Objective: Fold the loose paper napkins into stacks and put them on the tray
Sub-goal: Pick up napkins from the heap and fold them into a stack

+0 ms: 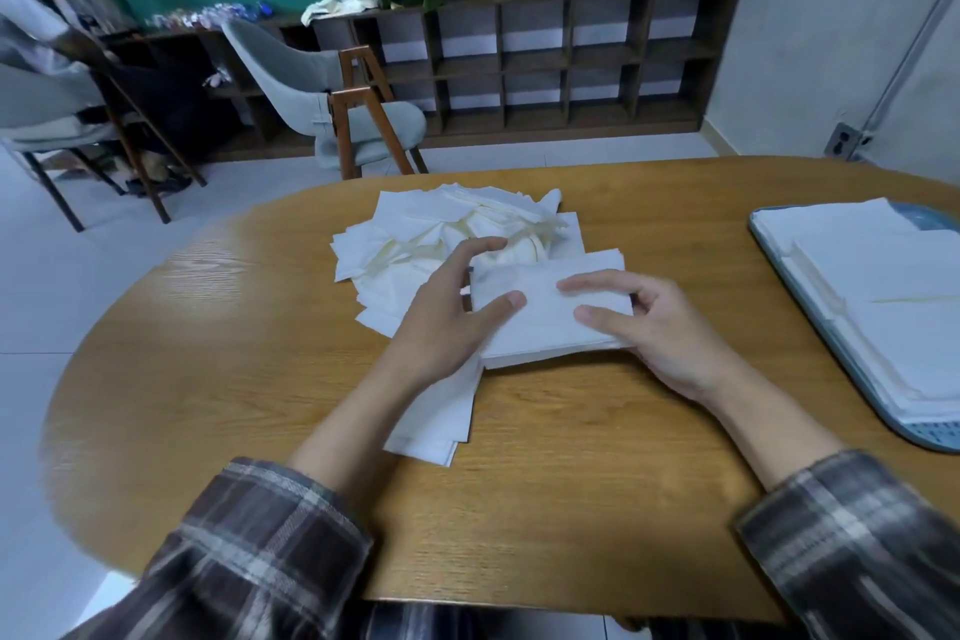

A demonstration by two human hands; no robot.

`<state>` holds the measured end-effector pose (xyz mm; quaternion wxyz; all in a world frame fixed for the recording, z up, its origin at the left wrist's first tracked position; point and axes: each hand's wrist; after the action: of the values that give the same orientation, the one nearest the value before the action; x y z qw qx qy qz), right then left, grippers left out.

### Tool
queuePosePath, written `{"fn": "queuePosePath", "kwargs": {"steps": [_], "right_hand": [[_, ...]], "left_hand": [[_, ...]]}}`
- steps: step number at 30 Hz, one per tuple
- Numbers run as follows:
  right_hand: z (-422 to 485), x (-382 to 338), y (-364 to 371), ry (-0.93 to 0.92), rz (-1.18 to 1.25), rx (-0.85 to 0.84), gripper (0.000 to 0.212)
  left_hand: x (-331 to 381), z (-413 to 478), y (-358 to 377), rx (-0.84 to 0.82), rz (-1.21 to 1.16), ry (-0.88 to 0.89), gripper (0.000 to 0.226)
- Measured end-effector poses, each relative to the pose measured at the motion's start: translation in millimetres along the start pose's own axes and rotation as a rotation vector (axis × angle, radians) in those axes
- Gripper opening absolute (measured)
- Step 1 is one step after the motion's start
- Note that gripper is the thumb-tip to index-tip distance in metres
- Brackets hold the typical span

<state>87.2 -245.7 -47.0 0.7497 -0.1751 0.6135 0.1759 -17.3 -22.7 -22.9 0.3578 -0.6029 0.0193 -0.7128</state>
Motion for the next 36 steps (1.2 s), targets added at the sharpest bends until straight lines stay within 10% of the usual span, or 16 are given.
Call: {"fn": "queuePosePath", "kwargs": {"steps": [11,36], "right_hand": [[-3,3,-10,-0.101,-0.122,0.253,0.029],[1,3,-34,-0.067,-0.032,0.407,0.029]], "left_hand": [[-32,-40,-25,-0.002,0.588,0.163,0.054],[16,-45,49,-0.374,0.363,0.485,0.020]]}}
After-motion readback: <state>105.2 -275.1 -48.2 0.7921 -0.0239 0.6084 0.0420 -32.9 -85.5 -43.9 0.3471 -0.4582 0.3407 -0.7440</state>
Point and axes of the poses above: each hand's wrist, its own z-axis towards the middle knuckle, its own y-axis out of the palm, x = y × z, and after that the axes turned 11 degrees about x, right-handed
